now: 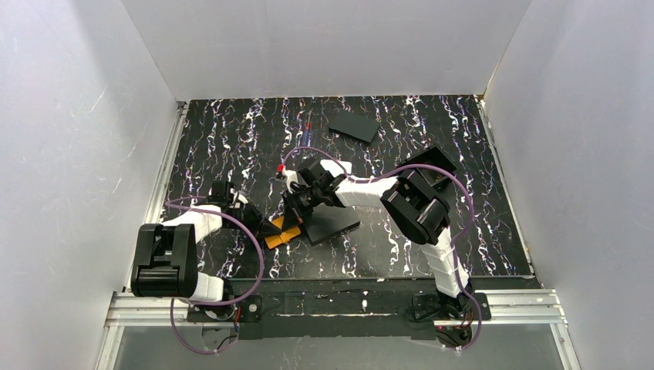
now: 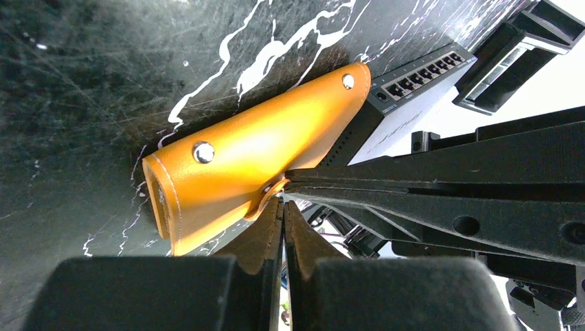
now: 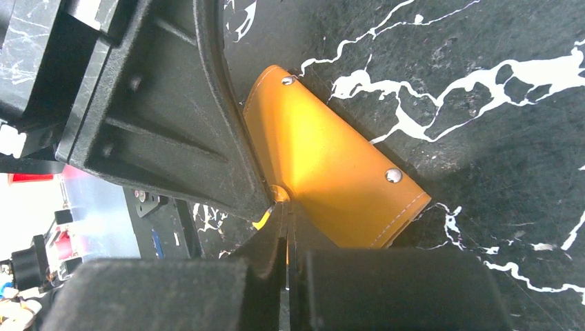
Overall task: Put the credit cards into the card holder
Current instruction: Close the card holder at the center of the board.
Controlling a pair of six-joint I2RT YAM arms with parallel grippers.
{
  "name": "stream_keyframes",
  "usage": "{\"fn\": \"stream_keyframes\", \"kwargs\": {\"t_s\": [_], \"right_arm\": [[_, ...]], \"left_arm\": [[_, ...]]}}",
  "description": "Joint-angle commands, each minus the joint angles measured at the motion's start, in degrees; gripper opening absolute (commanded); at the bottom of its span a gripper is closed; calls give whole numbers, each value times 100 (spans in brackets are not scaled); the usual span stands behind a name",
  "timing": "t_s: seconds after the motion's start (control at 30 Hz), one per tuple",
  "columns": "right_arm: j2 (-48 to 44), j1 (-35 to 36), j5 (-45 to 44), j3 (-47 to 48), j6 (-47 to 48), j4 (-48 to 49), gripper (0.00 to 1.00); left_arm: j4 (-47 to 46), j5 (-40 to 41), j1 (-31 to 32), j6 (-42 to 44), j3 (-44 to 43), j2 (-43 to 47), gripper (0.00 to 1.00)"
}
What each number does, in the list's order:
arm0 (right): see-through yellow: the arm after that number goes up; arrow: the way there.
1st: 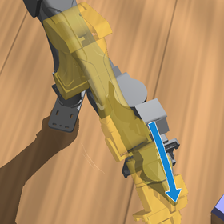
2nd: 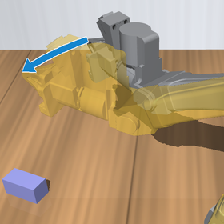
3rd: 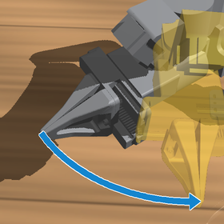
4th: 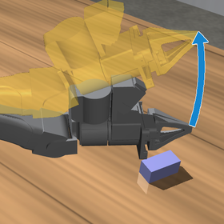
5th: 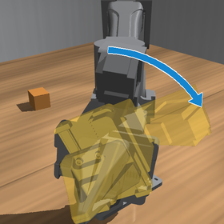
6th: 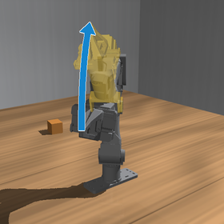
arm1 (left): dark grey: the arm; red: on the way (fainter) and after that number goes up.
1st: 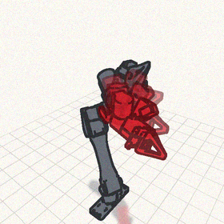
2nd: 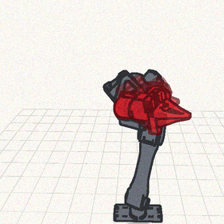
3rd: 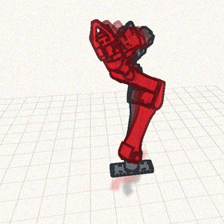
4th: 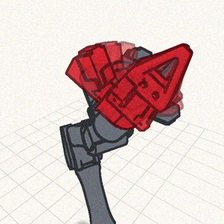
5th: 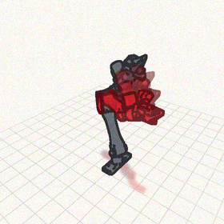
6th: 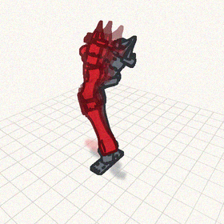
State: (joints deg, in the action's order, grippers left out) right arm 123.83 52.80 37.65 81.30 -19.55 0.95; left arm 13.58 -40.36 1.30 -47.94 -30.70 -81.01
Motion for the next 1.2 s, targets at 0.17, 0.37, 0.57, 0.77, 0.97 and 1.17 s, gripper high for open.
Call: {"fn": "stream_keyframes", "kwargs": {"t_s": [0.17,0.37,0.57,0.77,0.97,1.17], "right_arm": [[172,38,-74,215,58,-86,1],[185,38,-65,161,65,-86,1],[163,38,-73,152,109,-86,1],[146,38,-86,110,99,-86,1],[123,38,-93,50,86,-86,1],[98,33,-136,163,8,-76,2]], "left_arm": [[-14,266,97,208,32,-240,0],[-9,399,138,283,215,-168,0],[-22,755,142,343,505,-125,0],[-173,1062,145,335,724,-539,0],[-110,1385,138,212,922,-188,0],[714,1220,138,569,143,572,0]]}}
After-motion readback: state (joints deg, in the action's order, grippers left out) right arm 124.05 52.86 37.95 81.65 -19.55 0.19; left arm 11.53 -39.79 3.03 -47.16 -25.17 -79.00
